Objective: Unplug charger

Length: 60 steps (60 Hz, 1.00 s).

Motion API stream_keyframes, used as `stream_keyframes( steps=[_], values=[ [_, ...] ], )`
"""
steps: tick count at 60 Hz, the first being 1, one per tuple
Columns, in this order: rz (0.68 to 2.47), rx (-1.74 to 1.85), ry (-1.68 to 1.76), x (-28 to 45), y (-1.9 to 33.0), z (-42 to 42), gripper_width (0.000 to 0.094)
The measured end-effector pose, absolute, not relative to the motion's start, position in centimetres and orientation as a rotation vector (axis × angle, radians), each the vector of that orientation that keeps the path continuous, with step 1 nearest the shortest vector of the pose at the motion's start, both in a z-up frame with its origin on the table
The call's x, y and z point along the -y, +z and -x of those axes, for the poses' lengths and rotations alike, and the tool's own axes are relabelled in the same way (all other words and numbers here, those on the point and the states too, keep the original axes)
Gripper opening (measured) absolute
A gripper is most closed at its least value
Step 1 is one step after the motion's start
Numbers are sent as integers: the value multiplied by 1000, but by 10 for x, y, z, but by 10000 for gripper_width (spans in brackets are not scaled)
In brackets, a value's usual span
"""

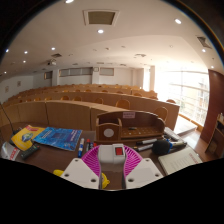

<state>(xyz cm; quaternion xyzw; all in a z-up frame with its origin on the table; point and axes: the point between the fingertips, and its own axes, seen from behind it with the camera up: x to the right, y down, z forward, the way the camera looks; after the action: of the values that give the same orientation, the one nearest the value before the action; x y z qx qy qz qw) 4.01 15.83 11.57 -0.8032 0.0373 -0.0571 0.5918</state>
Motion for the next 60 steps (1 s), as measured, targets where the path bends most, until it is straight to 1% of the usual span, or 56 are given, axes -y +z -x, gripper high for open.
stream_keyframes(
  steps=[1, 8, 9, 13, 22, 25, 28, 33, 42, 46, 47, 49, 60],
  values=[
    [1887, -95, -131, -151, 126, -45, 259],
    [1954, -135, -119, -138, 81, -68, 328],
    [1963, -138, -116, -139, 69, -67, 337],
    [2013, -143, -102, -133, 49, -72, 369],
    [2048, -198, -62, -124, 31, -87, 418],
    [2057, -205, -65, -120, 29, -92, 457],
    [2067, -205, -62, -115, 31, -96, 581],
    [2073, -191, -61, -104, 37, -99, 857],
    [2068, -107, -137, -71, 63, -100, 850],
    [2063, -71, -143, -47, 78, -92, 849],
    [2063, -66, -146, -40, 82, -90, 834],
    [2064, -58, -149, -26, 89, -85, 850],
    [2061, -38, -168, 54, 128, -54, 848]
  ],
)
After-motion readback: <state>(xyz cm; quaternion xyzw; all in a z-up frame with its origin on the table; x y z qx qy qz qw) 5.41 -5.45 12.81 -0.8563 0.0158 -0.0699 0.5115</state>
